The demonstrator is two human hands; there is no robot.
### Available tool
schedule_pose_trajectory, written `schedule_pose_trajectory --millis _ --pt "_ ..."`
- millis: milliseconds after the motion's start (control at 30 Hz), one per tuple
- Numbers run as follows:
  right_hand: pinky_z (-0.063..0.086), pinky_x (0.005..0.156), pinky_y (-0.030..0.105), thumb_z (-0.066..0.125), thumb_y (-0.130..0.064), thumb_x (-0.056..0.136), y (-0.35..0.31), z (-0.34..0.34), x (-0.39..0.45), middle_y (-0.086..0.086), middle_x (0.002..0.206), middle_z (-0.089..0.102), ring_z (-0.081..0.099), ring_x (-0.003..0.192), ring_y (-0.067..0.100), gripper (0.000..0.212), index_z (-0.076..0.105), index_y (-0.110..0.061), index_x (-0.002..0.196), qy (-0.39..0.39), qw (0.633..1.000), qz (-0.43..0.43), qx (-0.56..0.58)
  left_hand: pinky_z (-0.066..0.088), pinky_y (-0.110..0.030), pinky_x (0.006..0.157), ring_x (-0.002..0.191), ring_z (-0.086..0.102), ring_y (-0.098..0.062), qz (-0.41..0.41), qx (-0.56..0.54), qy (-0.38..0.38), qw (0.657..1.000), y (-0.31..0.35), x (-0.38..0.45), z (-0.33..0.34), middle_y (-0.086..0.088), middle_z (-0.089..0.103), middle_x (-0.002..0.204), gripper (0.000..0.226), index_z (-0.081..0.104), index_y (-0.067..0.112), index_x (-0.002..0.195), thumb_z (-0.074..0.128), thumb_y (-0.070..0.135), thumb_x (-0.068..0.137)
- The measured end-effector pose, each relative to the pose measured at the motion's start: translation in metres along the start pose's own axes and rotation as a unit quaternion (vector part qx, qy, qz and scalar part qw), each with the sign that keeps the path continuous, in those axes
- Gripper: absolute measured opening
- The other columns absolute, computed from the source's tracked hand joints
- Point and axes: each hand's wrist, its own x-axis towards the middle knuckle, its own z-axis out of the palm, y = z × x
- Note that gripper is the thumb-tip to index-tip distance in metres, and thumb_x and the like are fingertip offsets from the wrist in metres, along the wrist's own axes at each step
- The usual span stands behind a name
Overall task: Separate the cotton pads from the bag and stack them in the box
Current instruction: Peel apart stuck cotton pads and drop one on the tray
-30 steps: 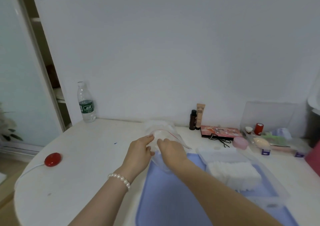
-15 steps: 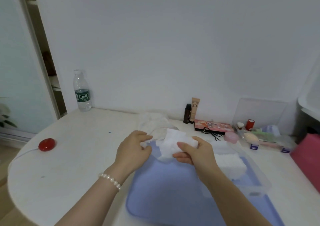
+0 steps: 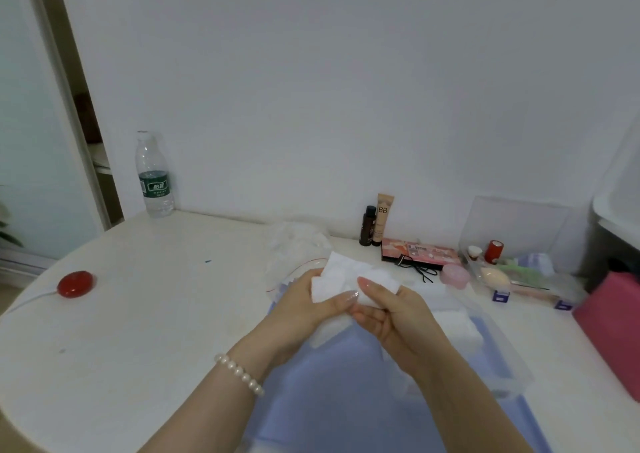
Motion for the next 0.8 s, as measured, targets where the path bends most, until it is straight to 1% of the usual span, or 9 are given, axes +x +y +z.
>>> schedule_pose_trajectory --millis 67,133,200,300,367,433,533,633,800 --pt "0.057 0.06 0.023 0.063 -0.006 0.083 0.0 -0.001 0.001 0.019 0.093 0.072 0.071 0.072 0.022 0.023 0.063 0.005 0.103 -0.012 0.999 -0.018 -0.027 0.058 -0.032 0.067 0.078 0.067 -0.021 -0.037 -0.08 -0.011 0.996 -0.002 0.001 0.005 -0.01 0.071 0.091 0.027 0.061 0.003 0.111 0.06 0.014 0.087" --pt "0.057 0.059 0.025 0.064 0.0 0.083 -0.001 -0.001 0.002 0.019 0.089 0.072 0.071 0.071 0.025 0.02 0.061 0.003 0.103 0.007 0.997 -0.04 -0.07 0.059 -0.036 0.067 0.078 0.067 -0.024 -0.061 -0.109 0.015 0.992 -0.004 0.001 0.007 -0.015 0.07 0.093 0.025 0.06 0.0 0.112 0.054 0.015 0.093" --pt "0.054 0.048 0.026 0.065 0.0 0.082 -0.003 -0.001 0.004 0.016 0.077 0.071 0.068 0.056 0.023 0.02 0.059 -0.003 0.101 0.041 0.985 -0.067 -0.157 0.058 -0.036 0.066 0.079 0.067 -0.026 -0.073 -0.114 0.026 0.99 -0.007 0.002 0.008 -0.017 0.069 0.095 0.028 0.059 0.0 0.115 0.05 0.018 0.095" --pt "0.04 0.035 0.021 0.067 -0.008 0.083 -0.006 -0.004 0.008 0.011 0.068 0.066 0.055 0.038 0.015 0.018 0.055 -0.008 0.097 0.068 0.947 -0.12 -0.292 0.058 -0.035 0.065 0.079 0.069 -0.028 -0.08 -0.132 0.032 0.988 -0.008 0.002 0.01 -0.019 0.07 0.097 0.027 0.059 0.004 0.115 0.049 0.02 0.096" --pt "0.039 0.038 0.02 0.068 -0.014 0.083 -0.008 -0.007 0.012 0.011 0.07 0.061 0.051 0.039 0.014 0.012 0.057 -0.008 0.087 0.087 0.922 -0.175 -0.334 0.058 -0.036 0.064 0.082 0.069 -0.032 -0.074 -0.158 0.027 0.984 -0.007 0.003 0.01 -0.021 0.069 0.103 0.027 0.057 0.005 0.117 0.048 0.021 0.097" --pt "0.039 0.045 0.022 0.066 -0.019 0.085 -0.012 -0.011 0.015 0.01 0.064 0.052 0.044 0.046 0.015 0.021 0.059 -0.001 0.074 0.104 0.9 -0.228 -0.358 0.058 -0.034 0.064 0.085 0.07 -0.034 -0.07 -0.183 0.018 0.98 -0.005 0.006 0.011 -0.02 0.07 0.104 0.029 0.056 0.008 0.119 0.045 0.024 0.098" --pt "0.032 0.044 0.016 0.061 -0.019 0.088 -0.018 -0.014 0.018 0.012 0.056 0.04 0.034 0.047 0.015 0.039 0.053 0.008 0.062 0.091 0.906 -0.24 -0.336 0.056 -0.032 0.061 0.087 0.069 -0.034 -0.072 -0.213 0.012 0.974 -0.004 0.012 0.015 -0.022 0.068 0.108 0.037 0.056 0.009 0.122 0.045 0.033 0.095" --pt "0.03 0.045 0.013 0.059 -0.021 0.089 -0.025 -0.018 0.019 0.012 0.053 0.034 0.03 0.046 0.014 0.047 0.045 0.014 0.06 0.06 0.911 -0.224 -0.342 0.055 -0.031 0.06 0.089 0.068 -0.034 -0.053 -0.207 0.019 0.977 -0.005 0.02 0.02 -0.022 0.069 0.107 0.041 0.058 0.008 0.119 0.055 0.032 0.086" --pt "0.033 0.045 0.012 0.055 -0.024 0.091 -0.032 -0.028 0.019 -0.001 0.044 0.041 0.034 0.042 0.009 0.046 0.048 -0.011 0.047 0.038 0.925 -0.178 -0.334 0.055 -0.03 0.057 0.076 0.07 -0.024 -0.052 -0.227 0.029 0.972 -0.011 0.032 0.027 -0.014 0.072 0.095 0.028 0.06 0.009 0.115 0.056 0.02 0.09"
